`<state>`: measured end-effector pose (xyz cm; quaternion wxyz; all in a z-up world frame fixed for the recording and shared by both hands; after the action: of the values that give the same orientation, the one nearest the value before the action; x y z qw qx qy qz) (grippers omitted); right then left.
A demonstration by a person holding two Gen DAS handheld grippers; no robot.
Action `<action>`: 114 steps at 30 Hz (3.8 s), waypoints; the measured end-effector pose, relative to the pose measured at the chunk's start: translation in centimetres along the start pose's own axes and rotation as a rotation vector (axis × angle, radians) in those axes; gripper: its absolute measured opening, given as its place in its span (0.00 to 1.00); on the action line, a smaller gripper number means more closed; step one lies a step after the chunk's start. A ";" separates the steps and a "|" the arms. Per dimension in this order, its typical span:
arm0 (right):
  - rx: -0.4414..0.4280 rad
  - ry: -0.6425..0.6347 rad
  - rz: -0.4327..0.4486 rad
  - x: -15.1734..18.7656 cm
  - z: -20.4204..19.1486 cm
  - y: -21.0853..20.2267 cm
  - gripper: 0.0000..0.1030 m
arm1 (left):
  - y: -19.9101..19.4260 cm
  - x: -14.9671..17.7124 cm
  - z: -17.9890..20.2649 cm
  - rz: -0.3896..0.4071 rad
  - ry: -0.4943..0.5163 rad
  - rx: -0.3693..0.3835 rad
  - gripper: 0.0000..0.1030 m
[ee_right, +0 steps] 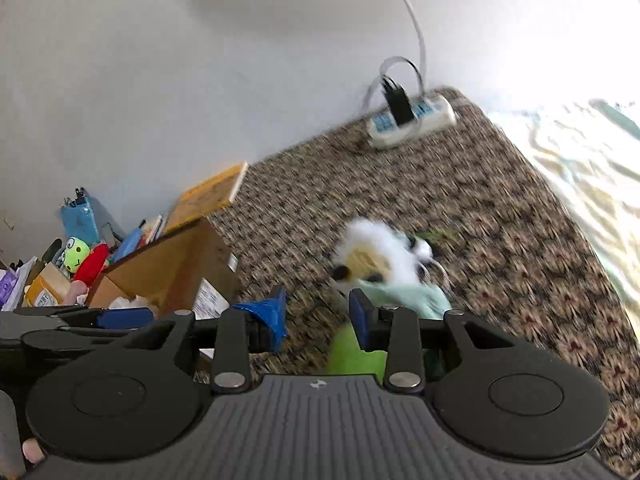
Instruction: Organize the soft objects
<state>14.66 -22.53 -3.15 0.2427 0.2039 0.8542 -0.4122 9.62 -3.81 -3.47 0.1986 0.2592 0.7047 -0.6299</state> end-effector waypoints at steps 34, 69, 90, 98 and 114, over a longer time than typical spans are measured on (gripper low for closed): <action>0.007 0.187 -0.105 1.1 9.2 0.9 0.02 | 4.3 -1.5 16.2 0.019 0.199 0.636 0.35; -0.473 0.016 -0.115 -2.5 -11.9 1.8 0.00 | -8.7 -2.8 -2.1 0.443 0.024 0.398 0.00; -0.583 -0.104 -0.404 8.7 -31.8 17.4 0.00 | -5.4 9.0 -25.8 0.284 -0.222 0.120 0.00; -0.479 -0.073 -0.492 13.2 -33.0 21.6 0.00 | -1.4 13.4 -28.9 0.153 -0.233 0.058 0.01; -0.453 0.030 -0.351 10.4 -30.4 17.6 0.05 | -4.9 11.7 -27.6 0.215 -0.188 0.034 0.51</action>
<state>8.53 13.55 -3.34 0.1942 -0.0004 0.9503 -0.2433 -1.29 24.49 -3.17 0.3255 0.2762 0.6403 -0.6386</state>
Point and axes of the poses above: each gripper's, at about its wrist camera, not at the fingertips, and y roughly the way its jaws point, z to its right, x to its underside, the point moved 8 cm from there along y, roughly the way its jaws point, and after that the axes turned 9 degrees about y, right-handed, at the moved point
